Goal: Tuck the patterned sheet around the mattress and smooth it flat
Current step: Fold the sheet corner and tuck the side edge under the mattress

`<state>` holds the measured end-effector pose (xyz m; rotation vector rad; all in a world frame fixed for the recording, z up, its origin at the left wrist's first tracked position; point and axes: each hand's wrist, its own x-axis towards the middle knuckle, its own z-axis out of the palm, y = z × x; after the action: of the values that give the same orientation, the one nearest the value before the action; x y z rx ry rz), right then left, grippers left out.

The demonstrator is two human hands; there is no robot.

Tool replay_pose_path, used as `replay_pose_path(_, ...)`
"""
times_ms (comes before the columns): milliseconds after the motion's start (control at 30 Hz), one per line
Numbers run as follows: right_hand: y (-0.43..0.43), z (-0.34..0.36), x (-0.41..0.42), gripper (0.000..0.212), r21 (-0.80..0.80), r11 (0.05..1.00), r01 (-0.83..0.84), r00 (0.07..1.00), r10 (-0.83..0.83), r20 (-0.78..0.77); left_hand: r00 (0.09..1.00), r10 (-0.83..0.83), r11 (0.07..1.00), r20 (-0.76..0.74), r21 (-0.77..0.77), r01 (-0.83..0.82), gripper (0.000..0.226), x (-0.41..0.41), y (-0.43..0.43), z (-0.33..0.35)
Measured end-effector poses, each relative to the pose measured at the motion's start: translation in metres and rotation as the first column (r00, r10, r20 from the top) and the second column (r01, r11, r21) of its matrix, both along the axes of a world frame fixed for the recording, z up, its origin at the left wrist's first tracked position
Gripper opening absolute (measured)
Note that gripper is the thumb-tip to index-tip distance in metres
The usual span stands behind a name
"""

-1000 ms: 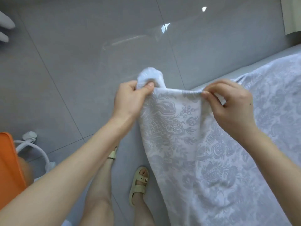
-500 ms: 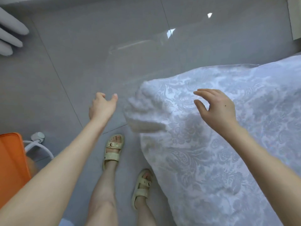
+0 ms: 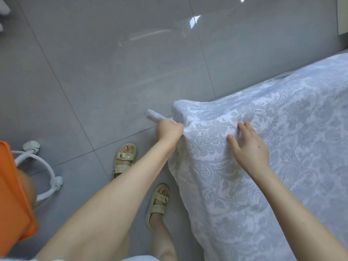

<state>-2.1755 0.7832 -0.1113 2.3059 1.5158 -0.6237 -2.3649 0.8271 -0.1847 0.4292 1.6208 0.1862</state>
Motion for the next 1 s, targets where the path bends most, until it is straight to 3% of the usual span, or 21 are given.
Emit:
replay_pose_path(100,0.0,-0.004,0.001,0.055,0.022,1.0,0.016,1.0,-0.016,-0.006,0.97,-0.102,0.952,-0.22,0.262,0.16,0.043,-0.012,-0.005,0.001)
replay_pose_path(133,0.0,-0.006,0.001,0.055,0.016,1.0,0.011,1.0,-0.011,-0.009,0.962,-0.111,0.947,-0.25,0.268,0.179,0.045,-0.014,-0.005,-0.004)
replay_pose_path(267,-0.005,-0.009,0.006,0.056,-0.02,0.998,-0.053,0.997,0.052,-0.048,0.98,0.047,0.992,-0.192,0.126,-0.023,0.035,-0.009,0.002,-0.03)
replay_pose_path(367,-0.014,-0.004,0.012,0.048,0.072,0.997,-0.035,0.993,0.043,-0.111,0.96,0.017,0.977,-0.281,0.207,0.043,0.05,0.0,0.001,-0.026)
replay_pose_path(467,-0.033,0.002,0.02,0.045,0.138,0.988,-0.065,0.987,0.083,-0.135,0.939,0.047,0.937,-0.34,0.341,0.076,0.046,-0.005,-0.009,-0.025)
replay_pose_path(533,-0.052,0.004,0.026,0.044,0.139,0.987,-0.085,0.984,0.105,-0.141,0.934,0.114,0.955,-0.339,0.298,-0.009,0.04,-0.017,-0.009,-0.038)
replay_pose_path(600,-0.073,0.003,0.032,0.045,0.147,0.986,-0.072,0.983,0.095,-0.16,0.931,0.179,0.964,-0.317,0.247,-0.101,0.044,-0.035,-0.005,-0.054)
replay_pose_path(767,-0.132,0.002,0.037,0.042,0.225,0.974,-0.014,0.979,0.06,-0.197,0.973,0.155,0.966,-0.172,0.234,-0.113,0.039,-0.04,-0.053,-0.027)
replay_pose_path(900,-0.186,0.009,0.048,0.043,0.194,0.98,-0.041,0.977,0.08,-0.2,0.997,-0.037,0.996,-0.074,0.077,0.043,0.023,-0.012,-0.146,-0.026)
replay_pose_path(1000,-0.226,0.01,0.056,0.046,0.102,0.991,-0.091,0.979,0.108,-0.175,0.997,-0.037,0.999,0.074,-0.03,0.039,0.038,0.018,-0.196,-0.023)
